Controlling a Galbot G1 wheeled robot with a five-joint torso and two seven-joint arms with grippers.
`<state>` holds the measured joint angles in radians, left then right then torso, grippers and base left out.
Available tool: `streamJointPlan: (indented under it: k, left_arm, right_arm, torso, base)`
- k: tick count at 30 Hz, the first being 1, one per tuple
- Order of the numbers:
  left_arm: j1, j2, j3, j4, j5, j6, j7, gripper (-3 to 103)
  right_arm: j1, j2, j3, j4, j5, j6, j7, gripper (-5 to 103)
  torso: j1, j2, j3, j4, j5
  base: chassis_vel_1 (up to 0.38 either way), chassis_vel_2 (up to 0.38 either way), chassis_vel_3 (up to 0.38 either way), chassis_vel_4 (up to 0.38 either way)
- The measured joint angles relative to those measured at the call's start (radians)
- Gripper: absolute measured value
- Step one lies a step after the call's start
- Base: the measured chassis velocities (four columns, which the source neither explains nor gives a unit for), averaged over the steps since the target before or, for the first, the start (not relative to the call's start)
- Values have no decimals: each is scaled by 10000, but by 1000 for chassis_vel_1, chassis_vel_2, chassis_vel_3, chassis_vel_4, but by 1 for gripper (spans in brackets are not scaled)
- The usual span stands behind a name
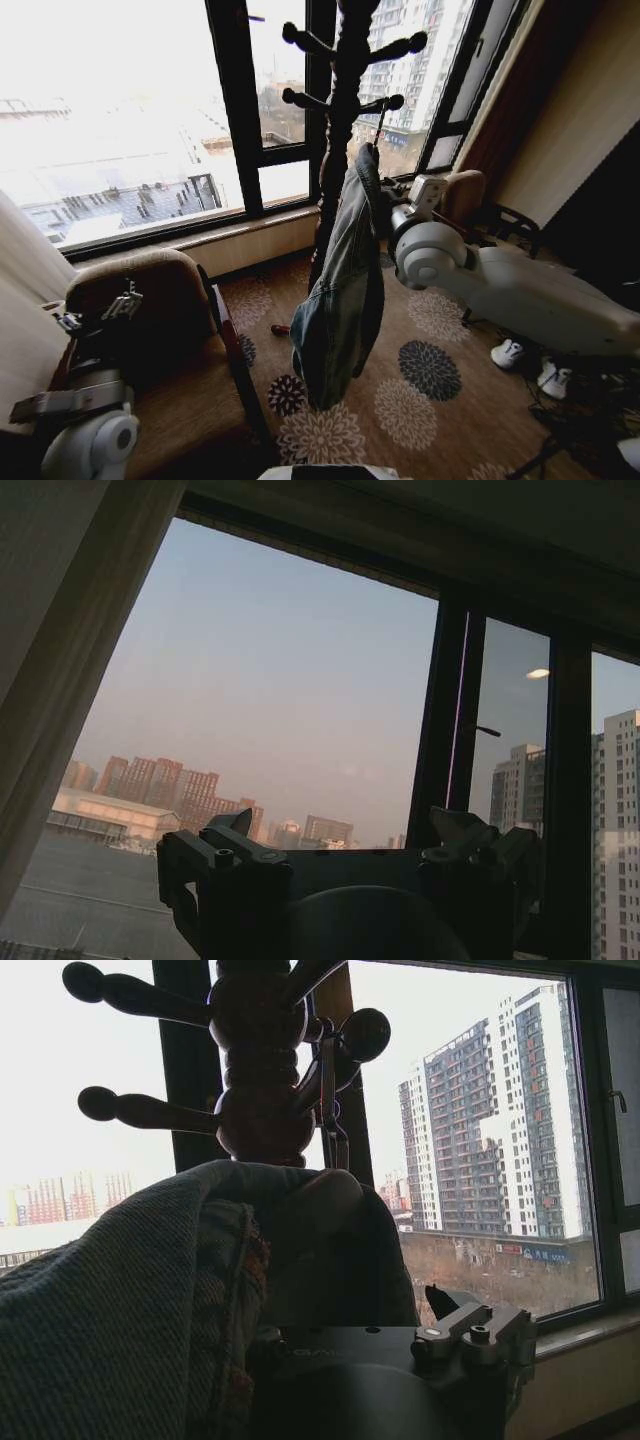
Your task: Pick up the clothes from the bed and hang them on the clothes hanger.
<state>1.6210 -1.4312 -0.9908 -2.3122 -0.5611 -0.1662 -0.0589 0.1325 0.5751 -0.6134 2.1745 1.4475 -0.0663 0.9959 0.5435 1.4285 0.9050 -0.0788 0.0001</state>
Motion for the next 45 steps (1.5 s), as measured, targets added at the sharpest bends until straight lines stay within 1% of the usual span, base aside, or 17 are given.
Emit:
streamJointPlan:
  k: [2,5,7,13,22,27,30,33,34,36,38,39,40,41,42,44,45]
  left_arm:
    - [6,-3,9,-4,20,2,-3,100]
    - [7,-5,30,-7,53,3,-3,100]
    - [6,-30,84,-22,112,8,-4,100]
    - [39,-98,165,-84,208,13,-4,100]
    - [139,-107,89,-115,211,4,-3,100]
    - [151,-115,76,-116,207,-23,-3,100]
    - [149,-116,81,-115,205,-34,-3,100]
    - [154,-105,86,-114,205,-39,-2,100]
    - [187,-100,68,-126,203,-40,-2,100]
    - [218,-100,39,-149,200,-43,-1,100]
    - [307,-116,-52,-219,186,-55,-4,100]
    - [362,-119,-114,-287,163,-56,-24,100]
    - [390,-118,-133,-316,158,-57,-29,100]
    - [390,-118,-133,-316,158,-57,-29,100]
    - [494,-123,-188,-401,153,-56,-59,100]
    - [582,-117,-211,-475,149,-55,-76,100]
    - [582,-117,-211,-475,149,-55,-76,100]
  right_arm:
    - [-645,-370,508,430,-40,-60,-2,100]
    - [-1071,-633,820,720,-88,-87,-10,100]
    - [-1631,-1065,1162,1072,-259,-86,-48,100]
    - [-2124,-1569,1458,1675,-418,46,-37,100]
    - [-2152,-1865,1509,2118,-513,81,6,100]
    - [-2205,-2105,1558,2530,-586,155,-127,100]
    - [-2302,-2288,1683,2774,-718,419,-406,100]
    - [-2439,-2397,1844,2829,-977,878,-761,100]
    - [-2588,-2383,2008,2783,-1188,1266,-1055,100]
    - [-2691,-2334,2119,2719,-1291,1445,-1194,100]
    - [-3139,-2088,2618,2492,-1533,1792,-1529,100]
    - [-3875,-1814,3278,2251,-1886,2055,-1883,100]
    - [-4360,-1680,3603,2100,-2120,2154,-2033,100]
    - [-4360,-1680,3603,2100,-2120,2154,-2033,100]
    - [-5402,-1347,4218,1764,-2715,2388,-2398,100]
    - [-6768,-851,5164,1305,-3558,2803,-3020,100]
    - [-6768,-851,5164,1305,-3558,2803,-3020,100]
  torso:
    - [0,0,0,-1,1]
    - [0,0,-1,-1,2]
    - [0,0,0,-2,1]
    - [0,0,0,-2,1]
    - [1,0,-1,0,0]
    - [2,0,1,0,-1]
    - [2,1,0,-1,-2]
    - [1,1,0,-1,-1]
    - [1,1,0,-3,-2]
    - [1,1,0,-3,-1]
    - [1,1,0,-1,-2]
    - [1,0,0,4,-4]
    - [2,-1,0,3,-3]
    - [2,-1,0,3,-3]
    - [2,-1,1,-1,-2]
    - [3,-1,2,2,2]
    - [3,-1,2,2,2]
  base:
    - [0,0,0,0]
    - [0,0,0,0]
    - [0,0,0,0]
    - [0,0,0,0]
    - [0,0,0,0]
    - [0,0,0,0]
    - [0,0,0,0]
    - [0,0,0,0]
    - [0,0,0,0]
    - [0,0,0,0]
    - [0,0,0,0]
    - [0,0,0,0]
    - [0,0,0,0]
    - [0,0,0,0]
    - [0,0,0,0]
    - [0,0,0,0]
    - [0,0,0,0]
